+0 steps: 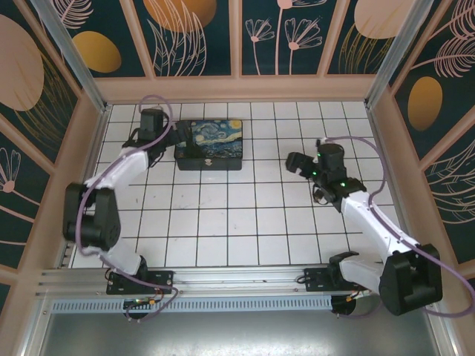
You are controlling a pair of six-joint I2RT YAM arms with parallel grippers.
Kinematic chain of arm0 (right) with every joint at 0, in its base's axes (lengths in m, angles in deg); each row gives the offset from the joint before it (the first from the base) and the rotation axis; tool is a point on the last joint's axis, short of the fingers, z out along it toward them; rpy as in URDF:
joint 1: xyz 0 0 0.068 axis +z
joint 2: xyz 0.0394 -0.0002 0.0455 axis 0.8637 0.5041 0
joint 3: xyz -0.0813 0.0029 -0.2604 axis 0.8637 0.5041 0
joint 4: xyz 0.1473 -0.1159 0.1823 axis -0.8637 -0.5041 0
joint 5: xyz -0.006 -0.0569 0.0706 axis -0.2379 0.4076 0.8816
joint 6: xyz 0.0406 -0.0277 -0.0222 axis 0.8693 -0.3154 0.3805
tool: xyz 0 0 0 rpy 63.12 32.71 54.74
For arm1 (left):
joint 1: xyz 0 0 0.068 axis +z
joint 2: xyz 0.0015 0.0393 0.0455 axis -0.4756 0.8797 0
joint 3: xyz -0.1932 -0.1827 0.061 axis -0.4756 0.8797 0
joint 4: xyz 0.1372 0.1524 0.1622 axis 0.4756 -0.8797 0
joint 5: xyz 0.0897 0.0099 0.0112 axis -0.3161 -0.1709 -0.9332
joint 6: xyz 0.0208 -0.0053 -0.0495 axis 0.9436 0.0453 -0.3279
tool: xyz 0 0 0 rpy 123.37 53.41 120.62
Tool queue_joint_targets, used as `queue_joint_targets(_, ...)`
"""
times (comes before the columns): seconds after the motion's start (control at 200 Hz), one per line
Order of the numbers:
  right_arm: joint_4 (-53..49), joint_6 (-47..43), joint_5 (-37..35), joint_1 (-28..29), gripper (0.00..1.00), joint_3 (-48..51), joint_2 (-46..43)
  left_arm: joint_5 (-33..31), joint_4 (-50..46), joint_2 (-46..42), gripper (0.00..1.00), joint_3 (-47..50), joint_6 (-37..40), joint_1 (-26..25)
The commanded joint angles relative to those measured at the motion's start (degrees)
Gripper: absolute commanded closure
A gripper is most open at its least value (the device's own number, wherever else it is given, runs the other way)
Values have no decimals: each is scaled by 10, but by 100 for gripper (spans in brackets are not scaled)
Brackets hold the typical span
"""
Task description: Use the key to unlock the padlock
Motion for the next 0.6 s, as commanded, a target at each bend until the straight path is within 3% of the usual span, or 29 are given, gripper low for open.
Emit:
queue_joint_targets(0.0, 269, -171, -146, -32, 1, 139, -49, -158, 85, -67, 1, 97, 73, 2)
queue_joint_targets(0.065, 419, -194, -168, -75, 1, 218, -47, -190, 165, -105, 1, 176, 140, 4)
queue_joint_targets(0.145, 535, -146, -83, -156, 1, 267, 0, -196, 306, -153, 2, 294, 213, 23)
queue_joint_targets(0.21, 650, -131, -10, -193, 1, 295, 67, -142, 384, -165, 2, 361, 238, 56)
queue_joint_targets(0.29, 796, -142, -4, -196, 1, 302, 170, -117, 495, -152, 2, 432, 237, 85)
queue_joint_targets(0.335, 788, -149, 16, -196, 1, 275, 215, -103, 577, -144, 4, 475, 233, 95)
queue_joint_targets(0.405, 782, -186, 43, -173, 1, 244, 268, -56, 628, -139, 5, 485, 227, 110)
queue_joint_targets(0.53, 808, -175, 69, -189, 1, 261, 267, 101, 570, -91, 1, 428, 244, 135)
queue_joint_targets(0.596, 820, -173, 91, -196, 1, 266, 269, 142, 575, -64, 1, 407, 235, 135)
